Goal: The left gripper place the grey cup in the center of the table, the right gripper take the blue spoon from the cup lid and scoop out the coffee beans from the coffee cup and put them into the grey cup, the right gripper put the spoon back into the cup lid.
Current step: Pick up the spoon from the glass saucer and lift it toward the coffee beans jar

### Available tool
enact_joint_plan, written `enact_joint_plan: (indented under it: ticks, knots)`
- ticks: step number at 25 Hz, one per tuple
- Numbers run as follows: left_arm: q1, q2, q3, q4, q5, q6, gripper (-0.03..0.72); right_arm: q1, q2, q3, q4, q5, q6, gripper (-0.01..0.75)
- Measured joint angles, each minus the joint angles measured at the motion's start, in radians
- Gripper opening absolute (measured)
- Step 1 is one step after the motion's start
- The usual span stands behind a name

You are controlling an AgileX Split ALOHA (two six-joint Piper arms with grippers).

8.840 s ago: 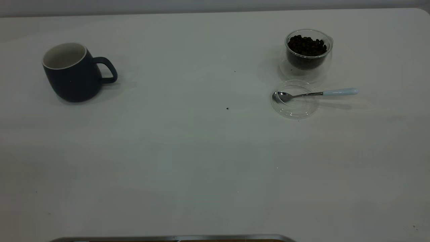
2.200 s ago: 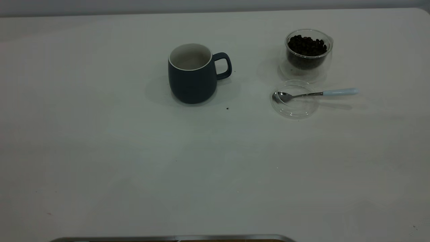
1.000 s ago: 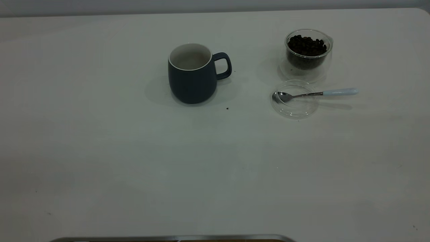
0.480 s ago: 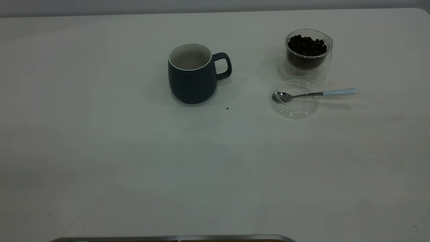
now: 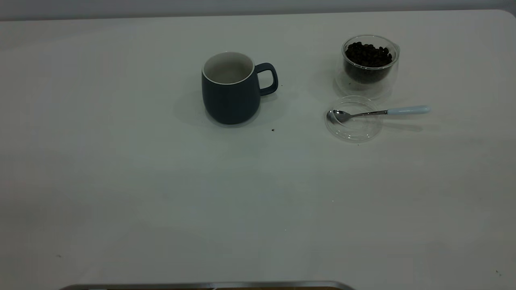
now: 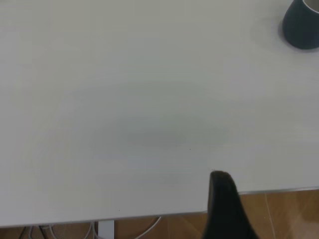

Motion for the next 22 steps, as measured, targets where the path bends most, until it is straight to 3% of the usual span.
enact_joint_plan:
  ticks: [9,13,17,22]
  knots:
    - [0.000,0.000,0.000,0.000,0.000,0.000,0.517,0.000,0.004,-0.001,0.000,-0.007,0.001,0.585]
    - [0.000,0.000,0.000,0.000,0.000,0.000,0.517,0.000,0.124,-0.067,0.017,-0.063,0.034,0.585]
    - [0.000,0.000,0.000,0.000,0.000,0.000,0.517,0.000,0.393,-0.160,0.021,-0.189,0.042,0.585]
    - [0.000,0.000,0.000,0.000,0.000,0.000,0.517,0.000,0.782,-0.190,0.059,-0.426,0.046,0.585]
